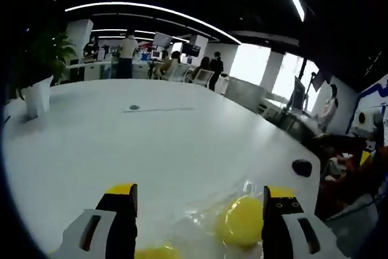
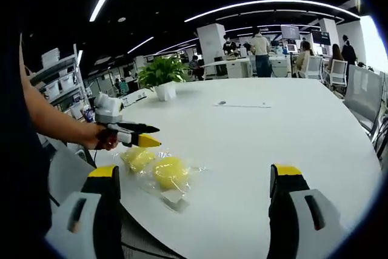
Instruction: Compare the silicone blocks by pressing each to a similar depth, holding the contact briefly, and releasing to observe deformation and rebound differences across the visible hardness samples.
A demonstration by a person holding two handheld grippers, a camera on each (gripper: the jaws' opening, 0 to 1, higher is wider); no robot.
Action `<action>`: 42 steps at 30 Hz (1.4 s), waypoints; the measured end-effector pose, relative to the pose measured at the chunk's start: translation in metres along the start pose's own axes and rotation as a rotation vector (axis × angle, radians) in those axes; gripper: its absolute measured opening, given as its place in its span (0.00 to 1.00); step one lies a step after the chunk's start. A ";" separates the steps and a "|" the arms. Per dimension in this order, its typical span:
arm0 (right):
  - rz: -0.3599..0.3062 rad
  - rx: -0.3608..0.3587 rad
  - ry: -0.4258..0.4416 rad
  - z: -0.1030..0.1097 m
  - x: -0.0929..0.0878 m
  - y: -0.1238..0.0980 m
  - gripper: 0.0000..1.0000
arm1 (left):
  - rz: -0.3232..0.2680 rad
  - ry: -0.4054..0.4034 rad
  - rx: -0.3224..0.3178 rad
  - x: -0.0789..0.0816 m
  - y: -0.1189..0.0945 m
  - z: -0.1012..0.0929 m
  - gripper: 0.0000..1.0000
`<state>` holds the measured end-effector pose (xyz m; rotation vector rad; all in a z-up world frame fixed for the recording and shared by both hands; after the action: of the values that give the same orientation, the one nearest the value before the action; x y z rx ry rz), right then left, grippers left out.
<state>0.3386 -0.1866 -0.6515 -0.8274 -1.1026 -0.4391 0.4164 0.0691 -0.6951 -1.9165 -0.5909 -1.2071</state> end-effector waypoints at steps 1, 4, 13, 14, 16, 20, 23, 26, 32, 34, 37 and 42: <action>0.001 0.001 -0.002 -0.001 0.000 0.002 0.97 | -0.023 0.023 -0.004 0.007 -0.007 0.002 0.96; 0.004 0.000 -0.014 0.000 0.001 0.007 0.97 | -0.050 0.068 -0.040 0.019 -0.032 0.009 1.00; 0.045 -0.001 -0.073 0.002 -0.012 0.017 0.97 | -0.037 0.167 0.039 0.014 -0.119 0.060 1.00; 0.046 -0.003 -0.072 0.001 -0.014 0.017 0.97 | -0.042 0.162 0.038 0.013 -0.125 0.062 1.00; 0.041 -0.007 -0.054 0.000 -0.016 0.016 0.97 | -0.050 0.135 0.049 0.010 -0.140 0.066 1.00; 0.033 -0.018 -0.036 -0.005 -0.019 0.013 0.97 | -0.033 0.120 0.058 -0.005 -0.163 0.074 1.00; 0.042 -0.023 -0.037 -0.006 -0.022 0.008 0.97 | -0.023 0.117 0.058 -0.017 -0.176 0.081 1.00; 0.050 -0.045 -0.050 -0.012 -0.029 0.001 0.97 | 0.001 0.055 0.091 -0.036 -0.189 0.087 1.00; 0.047 -0.084 0.009 -0.019 -0.036 -0.012 0.97 | -0.025 0.033 0.136 -0.040 -0.205 0.084 1.00; 0.046 -0.081 -0.005 -0.016 -0.037 -0.013 0.97 | -0.027 0.039 0.159 -0.037 -0.202 0.086 1.00; 0.034 -0.072 -0.052 -0.012 -0.036 -0.010 0.97 | -0.074 0.067 0.162 -0.027 -0.199 0.083 1.00; 0.017 -0.043 -0.130 -0.003 -0.025 -0.005 0.97 | -0.093 0.042 0.139 -0.024 -0.200 0.079 1.00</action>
<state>0.3268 -0.1935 -0.6730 -0.9123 -1.2086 -0.4006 0.3041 0.2514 -0.6628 -1.7598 -0.7297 -1.2287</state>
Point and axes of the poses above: the point that each gripper's makers call its tool centre point, and the gripper's own axes: y roughly forward along the fingers, z roughly to its left, x roughly out of its top, the point moved 4 cm from there along -y, roughly backward along the fingers, and after that the axes turned 1 degree about -x, right-handed, at the moved point
